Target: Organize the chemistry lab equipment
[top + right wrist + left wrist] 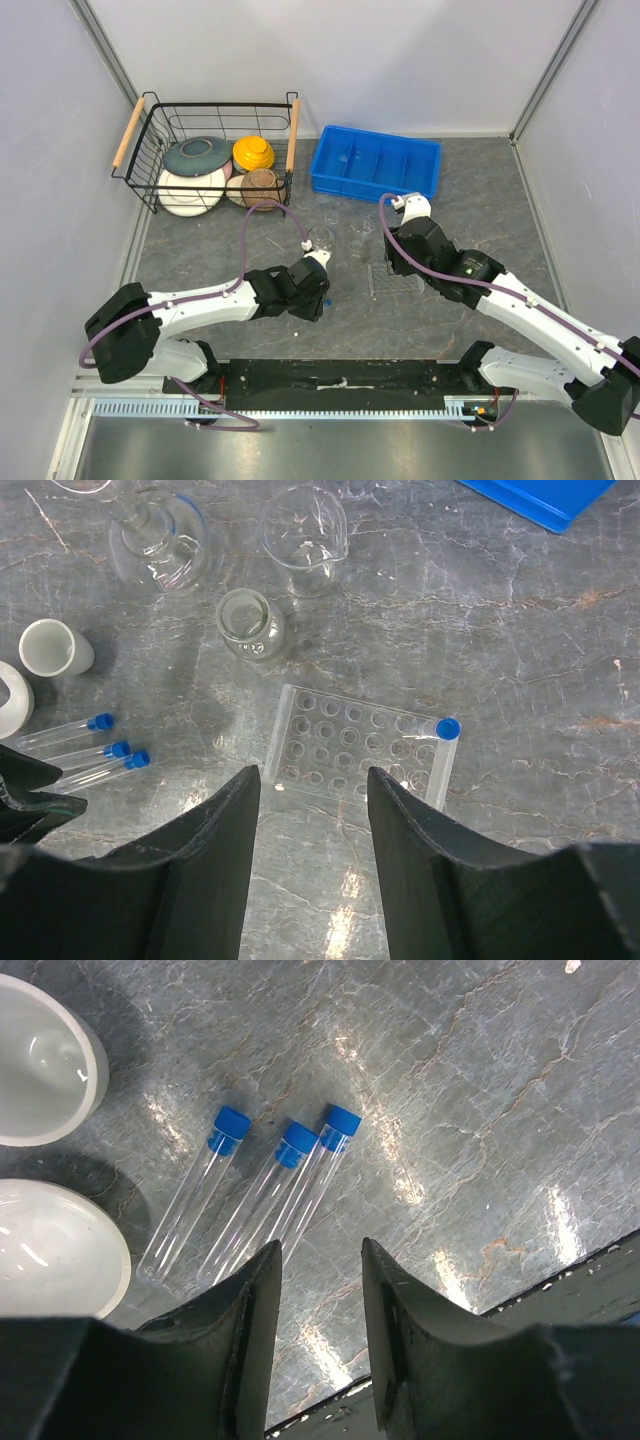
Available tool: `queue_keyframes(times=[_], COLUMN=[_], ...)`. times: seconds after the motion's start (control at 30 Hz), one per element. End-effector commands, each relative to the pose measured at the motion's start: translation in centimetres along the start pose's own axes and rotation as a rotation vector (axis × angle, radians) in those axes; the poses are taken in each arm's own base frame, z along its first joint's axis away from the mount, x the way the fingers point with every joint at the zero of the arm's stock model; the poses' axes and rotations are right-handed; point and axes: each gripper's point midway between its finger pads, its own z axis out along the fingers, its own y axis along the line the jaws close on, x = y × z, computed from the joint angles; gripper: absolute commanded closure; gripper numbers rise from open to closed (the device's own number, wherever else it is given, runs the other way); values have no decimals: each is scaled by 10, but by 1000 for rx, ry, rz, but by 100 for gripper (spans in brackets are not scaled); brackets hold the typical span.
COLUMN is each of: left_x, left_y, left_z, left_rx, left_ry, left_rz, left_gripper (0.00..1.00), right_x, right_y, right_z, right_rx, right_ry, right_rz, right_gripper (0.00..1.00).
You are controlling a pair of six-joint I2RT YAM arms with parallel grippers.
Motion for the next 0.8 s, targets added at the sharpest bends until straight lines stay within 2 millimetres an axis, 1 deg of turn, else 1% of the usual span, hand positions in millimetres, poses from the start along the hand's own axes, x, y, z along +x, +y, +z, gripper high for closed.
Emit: queue_keyframes(times=[0.0, 0.77], left_x=[-10, 2], left_y=[-2, 7], left_z=[4, 21], left_rx=[-5, -46], left_ry=[-44, -14], left_rz=[-8, -4], left_gripper=[56, 58], right_x=[-5, 2], right_y=[3, 2], right_z=[-1, 3], right_rx=[-16, -14], right_ry=[-24, -11], right_rz=[-4, -12], right_gripper=[46, 46])
